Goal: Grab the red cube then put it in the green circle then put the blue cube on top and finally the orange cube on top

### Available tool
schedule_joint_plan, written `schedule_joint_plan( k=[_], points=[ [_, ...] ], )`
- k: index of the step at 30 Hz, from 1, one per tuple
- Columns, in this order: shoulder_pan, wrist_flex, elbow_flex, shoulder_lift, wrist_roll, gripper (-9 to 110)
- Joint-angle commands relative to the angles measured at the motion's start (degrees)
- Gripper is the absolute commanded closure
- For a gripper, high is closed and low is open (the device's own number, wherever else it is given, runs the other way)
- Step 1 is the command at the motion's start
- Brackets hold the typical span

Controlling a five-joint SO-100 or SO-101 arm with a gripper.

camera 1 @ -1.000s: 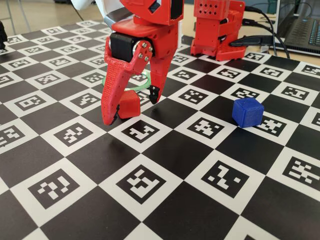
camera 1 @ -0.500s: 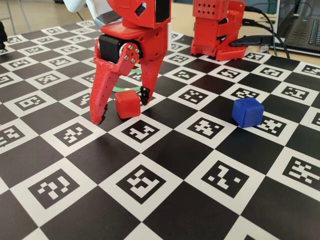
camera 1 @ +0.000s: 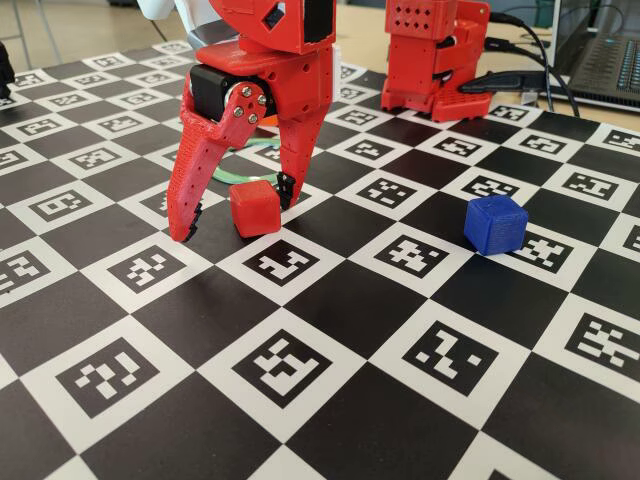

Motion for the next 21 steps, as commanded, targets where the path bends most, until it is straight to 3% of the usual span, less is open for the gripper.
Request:
schedule_joint_plan(
  k=[1, 12, 21],
  points=[
    [0.09, 0.53, -4.57, 2.46, 5.80, 54],
    [-0.70, 0.35, -5.27, 2.55, 15.73, 52],
    [-1.49, -1.85, -4.92, 2.20, 16.08, 54]
  ],
)
